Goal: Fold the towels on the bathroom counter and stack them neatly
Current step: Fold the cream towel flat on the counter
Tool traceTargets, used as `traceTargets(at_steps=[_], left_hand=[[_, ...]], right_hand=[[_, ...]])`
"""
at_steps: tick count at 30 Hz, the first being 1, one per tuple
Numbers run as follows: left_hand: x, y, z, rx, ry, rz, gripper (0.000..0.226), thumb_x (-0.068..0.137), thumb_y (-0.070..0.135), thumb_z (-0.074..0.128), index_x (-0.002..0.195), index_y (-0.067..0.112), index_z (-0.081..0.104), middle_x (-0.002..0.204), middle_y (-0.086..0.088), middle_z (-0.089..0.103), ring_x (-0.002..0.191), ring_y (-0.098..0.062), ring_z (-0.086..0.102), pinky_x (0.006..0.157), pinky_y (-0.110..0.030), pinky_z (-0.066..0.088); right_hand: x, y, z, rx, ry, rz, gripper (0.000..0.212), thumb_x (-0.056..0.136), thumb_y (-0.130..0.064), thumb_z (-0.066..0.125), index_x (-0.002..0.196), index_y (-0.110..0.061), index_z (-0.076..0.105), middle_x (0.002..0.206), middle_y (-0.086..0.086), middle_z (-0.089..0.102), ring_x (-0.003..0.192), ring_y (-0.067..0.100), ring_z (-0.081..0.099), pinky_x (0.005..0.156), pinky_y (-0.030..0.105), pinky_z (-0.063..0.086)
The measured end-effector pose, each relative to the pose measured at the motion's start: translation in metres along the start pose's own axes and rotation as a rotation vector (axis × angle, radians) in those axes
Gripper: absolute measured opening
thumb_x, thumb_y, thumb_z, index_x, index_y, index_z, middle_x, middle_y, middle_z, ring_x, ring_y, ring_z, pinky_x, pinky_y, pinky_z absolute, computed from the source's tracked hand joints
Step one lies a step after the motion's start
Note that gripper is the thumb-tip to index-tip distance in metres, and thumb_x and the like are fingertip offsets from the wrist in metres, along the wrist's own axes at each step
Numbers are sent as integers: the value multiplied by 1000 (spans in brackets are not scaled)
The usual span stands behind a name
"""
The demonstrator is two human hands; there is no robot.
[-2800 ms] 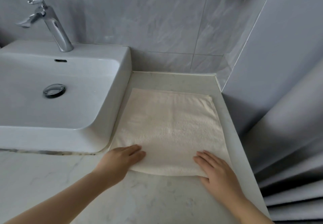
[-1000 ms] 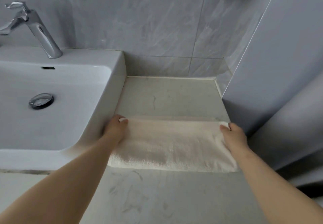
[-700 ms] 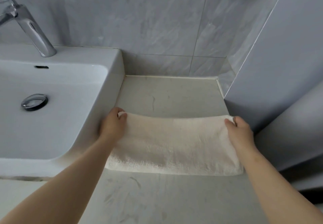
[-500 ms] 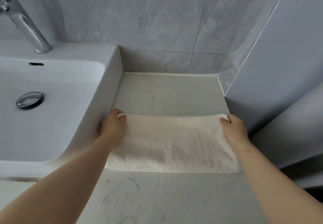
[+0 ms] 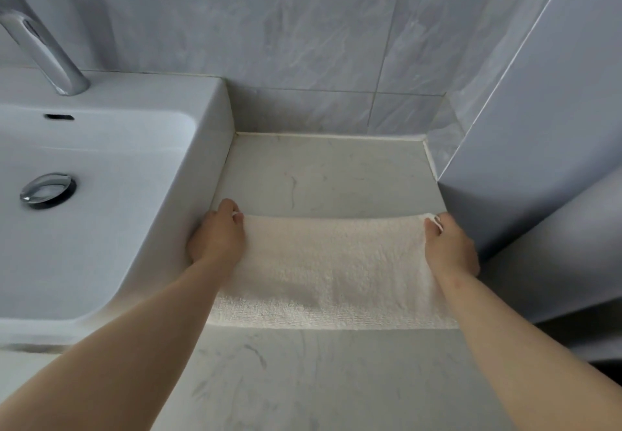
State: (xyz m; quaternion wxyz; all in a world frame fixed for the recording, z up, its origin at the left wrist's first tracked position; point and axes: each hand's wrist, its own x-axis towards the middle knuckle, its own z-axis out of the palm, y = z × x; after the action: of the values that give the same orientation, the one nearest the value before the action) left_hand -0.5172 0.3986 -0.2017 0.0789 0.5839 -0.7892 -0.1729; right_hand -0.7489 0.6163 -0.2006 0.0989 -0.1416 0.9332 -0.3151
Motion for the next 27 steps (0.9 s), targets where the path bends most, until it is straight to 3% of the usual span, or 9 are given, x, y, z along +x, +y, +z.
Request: traceTargets(at_steps=[7,11,16,19,23,25,27], left_hand=[[2,-1,-3,-46,-19,20,14,99,27,34,91,20,43,96,-9,58,77,-30,56,64,-31,43],[0,2,-2,2,-30,5,16,99,29,32,94,20,44,102,-10,58,82,-30,56,66,-31,43],[-1,3,-2,34,-15,-2,18,99,30,30,97,18,43,102,-11,58,79,-29,53,65,-31,40],[-3,2,-2,44,2,-7,18,100,29,28,98,18,43,102,-12,57,79,-30,53,65,-32,41],[-9,7,-1,85,18,-20,20,100,27,26,104,15,43,106,-13,54,76,-29,48,67,-33,39],[-11,11,-5,56,-10,-37,22,98,21,30,116,16,42,117,-14,49,85,-33,52,73,-36,41],[-15,12,-10,55,-10,-17,41,93,9,34,133,17,36,135,-15,38,105,-36,49,87,-39,40]], right_hand=[[-4,-3,-4,146,83,-65,19,98,-28,40,99,-13,51,93,-1,51,84,24,45,69,31,34],[-1,2,4,52,63,-30,20,98,-27,40,84,-14,43,88,7,53,80,29,47,65,32,34],[4,-1,6,16,54,-14,20,99,-30,38,85,-16,43,98,12,58,80,27,46,67,32,35],[4,-2,4,-43,40,-45,24,101,-31,33,102,-14,50,110,14,57,92,32,51,70,32,34],[1,-7,2,-222,-29,-54,35,102,-37,23,124,-17,42,122,16,48,99,38,54,73,36,37],[0,-13,0,-217,-55,-17,38,101,-39,27,135,-23,33,126,16,41,100,38,54,75,38,39],[-3,-16,1,-211,70,-81,50,96,-35,43,143,-23,28,132,17,39,109,39,49,83,42,40]])
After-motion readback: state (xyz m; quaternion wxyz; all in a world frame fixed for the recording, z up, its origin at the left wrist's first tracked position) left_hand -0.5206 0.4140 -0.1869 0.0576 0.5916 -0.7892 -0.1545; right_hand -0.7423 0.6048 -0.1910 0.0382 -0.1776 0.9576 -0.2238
